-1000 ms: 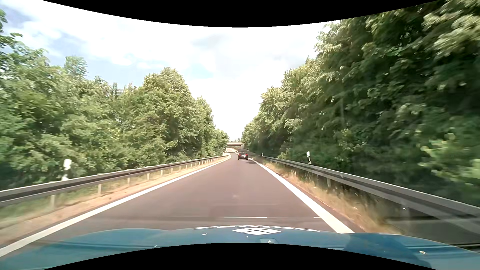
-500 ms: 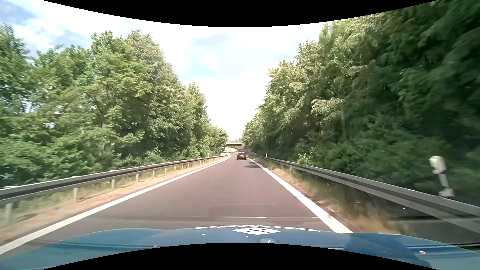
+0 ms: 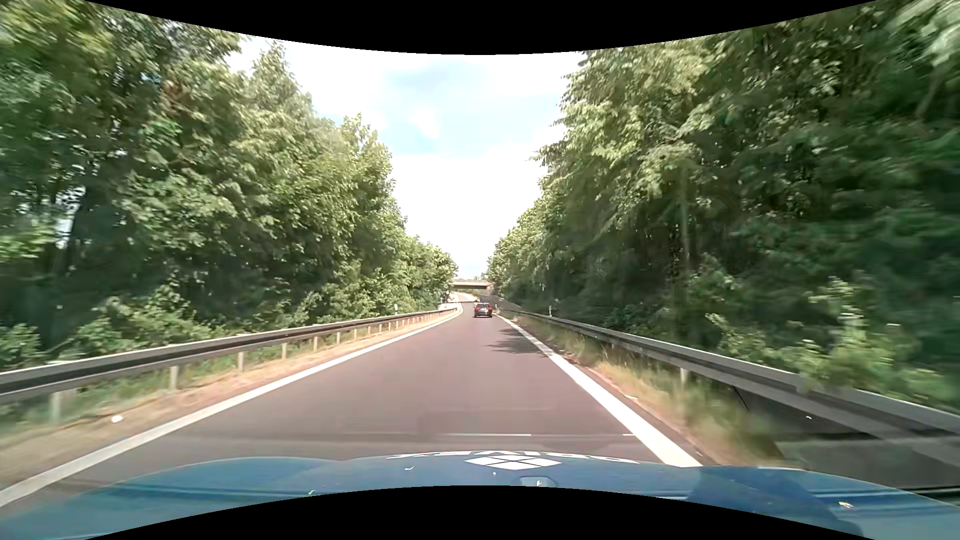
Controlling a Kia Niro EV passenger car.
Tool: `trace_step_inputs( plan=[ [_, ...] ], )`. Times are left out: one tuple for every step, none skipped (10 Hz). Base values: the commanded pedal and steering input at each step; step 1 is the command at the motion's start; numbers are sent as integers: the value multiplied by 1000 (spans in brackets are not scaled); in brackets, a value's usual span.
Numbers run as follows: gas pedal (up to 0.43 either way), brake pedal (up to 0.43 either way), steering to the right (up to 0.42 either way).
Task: Follow the waypoints while adhering to traffic rules and regulations
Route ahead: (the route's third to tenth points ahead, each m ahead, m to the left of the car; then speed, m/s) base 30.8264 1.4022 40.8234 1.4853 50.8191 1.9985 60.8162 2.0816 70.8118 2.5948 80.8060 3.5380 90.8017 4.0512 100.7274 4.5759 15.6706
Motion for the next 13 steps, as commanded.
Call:
trace_step_inputs(
  plan=[
    [268, 0, -9],
    [260, 0, -9],
    [248, 0, -8],
    [240, 0, -8],
    [240, 0, -8],
    [240, 0, -8],
    [240, 0, -8],
    [228, 0, -8],
    [220, 0, -7],
    [209, 0, -6],
    [209, 0, -6],
    [209, 0, -6],
    [209, 0, -6]
  ],
)
